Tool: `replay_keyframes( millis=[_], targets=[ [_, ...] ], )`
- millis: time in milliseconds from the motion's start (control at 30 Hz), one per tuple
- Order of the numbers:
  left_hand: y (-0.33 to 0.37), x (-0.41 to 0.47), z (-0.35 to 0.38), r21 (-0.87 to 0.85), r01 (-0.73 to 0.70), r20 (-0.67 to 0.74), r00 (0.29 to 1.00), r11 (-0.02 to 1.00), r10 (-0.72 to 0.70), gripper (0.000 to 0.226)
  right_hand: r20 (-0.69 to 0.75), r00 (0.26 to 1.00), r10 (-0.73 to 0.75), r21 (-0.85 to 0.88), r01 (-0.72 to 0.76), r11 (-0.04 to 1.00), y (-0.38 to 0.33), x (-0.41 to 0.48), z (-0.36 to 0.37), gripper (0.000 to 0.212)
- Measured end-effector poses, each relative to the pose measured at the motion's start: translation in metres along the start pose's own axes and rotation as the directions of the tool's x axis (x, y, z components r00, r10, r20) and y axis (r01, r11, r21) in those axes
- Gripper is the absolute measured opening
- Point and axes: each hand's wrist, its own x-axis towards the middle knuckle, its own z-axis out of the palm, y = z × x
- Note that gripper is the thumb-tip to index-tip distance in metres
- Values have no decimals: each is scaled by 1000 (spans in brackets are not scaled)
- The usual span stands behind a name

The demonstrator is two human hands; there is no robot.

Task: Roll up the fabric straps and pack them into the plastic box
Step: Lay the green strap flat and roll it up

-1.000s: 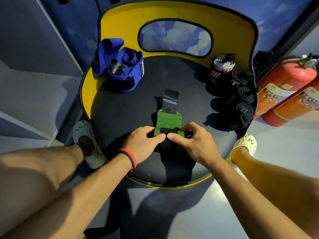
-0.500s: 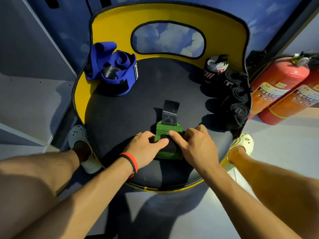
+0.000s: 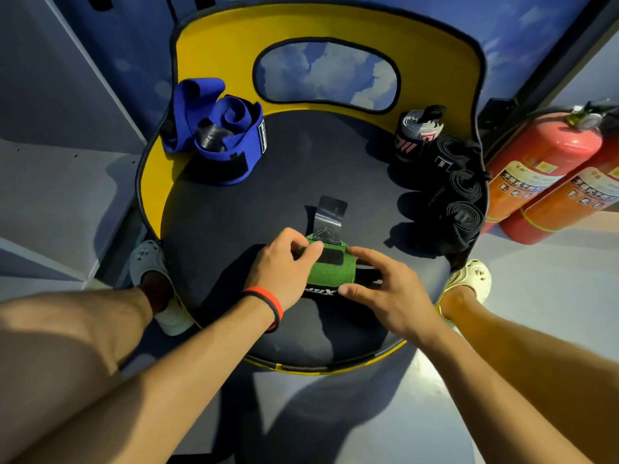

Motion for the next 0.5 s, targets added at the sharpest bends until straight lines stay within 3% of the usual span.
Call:
replay_keyframes(
  millis=[167,233,300,400,500],
  targets=[
    [-13,-2,-8,-35,64,89,994,997,-60,34,201,976,80,185,-118,976,-3,7,-10,42],
    [-15,-3,-11,-150,134,189,976,980,-105,47,200,967,156,206,-197,958,-4,9,-11,58],
    [-13,-6,-14,-224,206,306,943,952,-132,42,227,939,258,229,-309,923,-4,10,-14,64],
    [-16,-9,-13,-170,268,434,885,948,-172,49,263,901,346,191,-400,896,-11,8,-20,27],
    [-18,-12,-10,-115,241,445,880,964,-167,63,237,905,353,138,-391,910,-13,3,-20,22]
  ],
)
